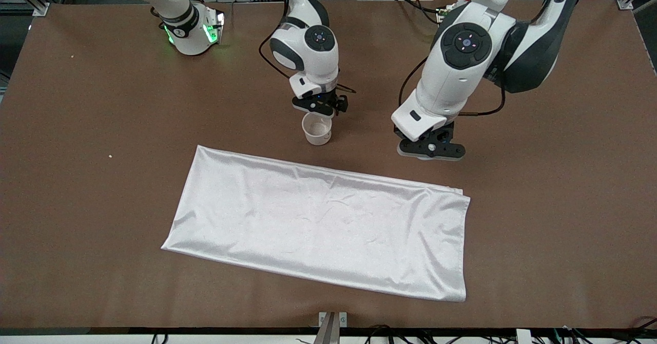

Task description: Place blue cup into white mug on table

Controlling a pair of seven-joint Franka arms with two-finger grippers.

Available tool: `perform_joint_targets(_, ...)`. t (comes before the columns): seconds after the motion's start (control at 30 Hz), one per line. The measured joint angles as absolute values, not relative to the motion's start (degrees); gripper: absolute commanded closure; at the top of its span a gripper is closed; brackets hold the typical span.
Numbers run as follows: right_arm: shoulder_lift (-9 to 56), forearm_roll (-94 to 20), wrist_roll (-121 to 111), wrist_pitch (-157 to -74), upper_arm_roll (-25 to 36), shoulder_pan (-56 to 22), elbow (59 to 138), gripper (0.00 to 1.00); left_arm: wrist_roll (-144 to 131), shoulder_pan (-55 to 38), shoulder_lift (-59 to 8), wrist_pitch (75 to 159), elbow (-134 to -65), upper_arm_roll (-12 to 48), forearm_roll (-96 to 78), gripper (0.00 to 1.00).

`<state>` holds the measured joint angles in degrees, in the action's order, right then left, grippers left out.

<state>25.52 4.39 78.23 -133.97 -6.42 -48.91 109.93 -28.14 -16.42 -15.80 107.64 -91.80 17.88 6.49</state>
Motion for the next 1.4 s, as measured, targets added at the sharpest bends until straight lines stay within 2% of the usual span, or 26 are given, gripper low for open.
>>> perform_joint_targets(0.23, 23.6, 4.7, 73.2, -129.7, -5.0, -46.3, 107.2, 0.00, -33.1, -16.5, -16.1, 107.7, -91.8, 20.5, 6.5, 1.00)
perform_joint_targets(0.47, 21.7, 4.7, 59.1, -126.8, -4.5, -36.8, 106.2, 0.00, -37.6, -16.7, -16.9, 107.9, -91.9, 22.9, 6.5, 1.00)
perform_joint_targets(0.63, 21.2, 4.7, 48.7, -120.4, -4.3, -29.2, 103.0, 0.00, -39.9, -16.8, -18.4, 108.8, -91.5, 24.3, 6.5, 1.00)
perform_joint_targets(1.03, 21.0, 4.3, 25.1, -105.3, -4.4, -14.1, 91.4, 0.00, -47.2, -17.0, -25.0, 111.5, -87.9, 30.6, 8.1, 1.00)
perform_joint_targets(1.4, 19.8, 1.1, 8.0, -96.4, -4.5, -3.0, 83.2, 0.00, -56.8, -18.4, -31.7, 114.3, -85.7, 37.5, 15.7, 1.00)
